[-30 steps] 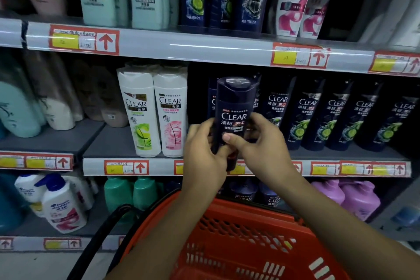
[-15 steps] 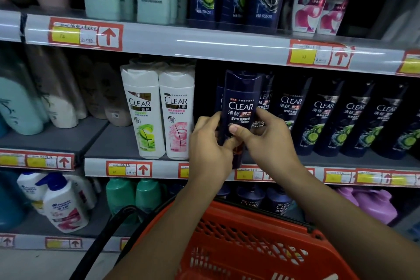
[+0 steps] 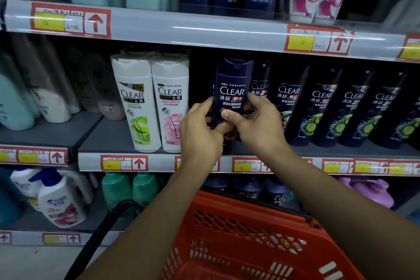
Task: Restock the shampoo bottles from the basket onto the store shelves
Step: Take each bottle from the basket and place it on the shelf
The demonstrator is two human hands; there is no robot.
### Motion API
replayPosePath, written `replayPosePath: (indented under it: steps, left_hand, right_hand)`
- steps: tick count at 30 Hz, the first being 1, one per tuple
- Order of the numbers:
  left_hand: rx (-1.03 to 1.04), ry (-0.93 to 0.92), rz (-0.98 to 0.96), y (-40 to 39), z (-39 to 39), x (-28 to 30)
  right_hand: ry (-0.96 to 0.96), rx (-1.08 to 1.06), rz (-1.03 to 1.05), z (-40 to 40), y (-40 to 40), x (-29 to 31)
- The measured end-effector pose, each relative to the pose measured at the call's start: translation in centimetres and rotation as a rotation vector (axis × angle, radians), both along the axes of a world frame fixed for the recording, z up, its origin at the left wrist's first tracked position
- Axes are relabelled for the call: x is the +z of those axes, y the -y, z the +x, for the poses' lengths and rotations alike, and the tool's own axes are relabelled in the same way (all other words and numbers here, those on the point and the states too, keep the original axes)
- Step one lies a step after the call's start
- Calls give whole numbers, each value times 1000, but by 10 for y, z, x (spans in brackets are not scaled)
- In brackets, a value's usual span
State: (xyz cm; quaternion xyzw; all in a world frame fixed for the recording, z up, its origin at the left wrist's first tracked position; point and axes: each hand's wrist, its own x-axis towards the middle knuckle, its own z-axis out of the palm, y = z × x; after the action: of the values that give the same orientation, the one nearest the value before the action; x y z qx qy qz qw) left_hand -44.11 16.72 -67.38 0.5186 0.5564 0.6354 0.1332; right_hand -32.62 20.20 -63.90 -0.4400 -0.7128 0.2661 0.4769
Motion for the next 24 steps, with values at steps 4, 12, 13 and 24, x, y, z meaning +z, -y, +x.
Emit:
replayPosePath:
  steps: [4,12,13,24]
  left_hand:
    - [12,-2,-11,-4,-4,0]
    - [35,14,-42,-8,-6,-2]
    - [38,24,-48,-8,-5,-3]
    - [62,32,-92,-13,-5,-10]
  right_hand:
    - [-13,10,9,-4,-4,-1]
    - [-16,37,-2,-9,-10,-4]
    - [-12,39,-10,-9,-11,-6]
    - [-27,63,-49,-9,-15,-14]
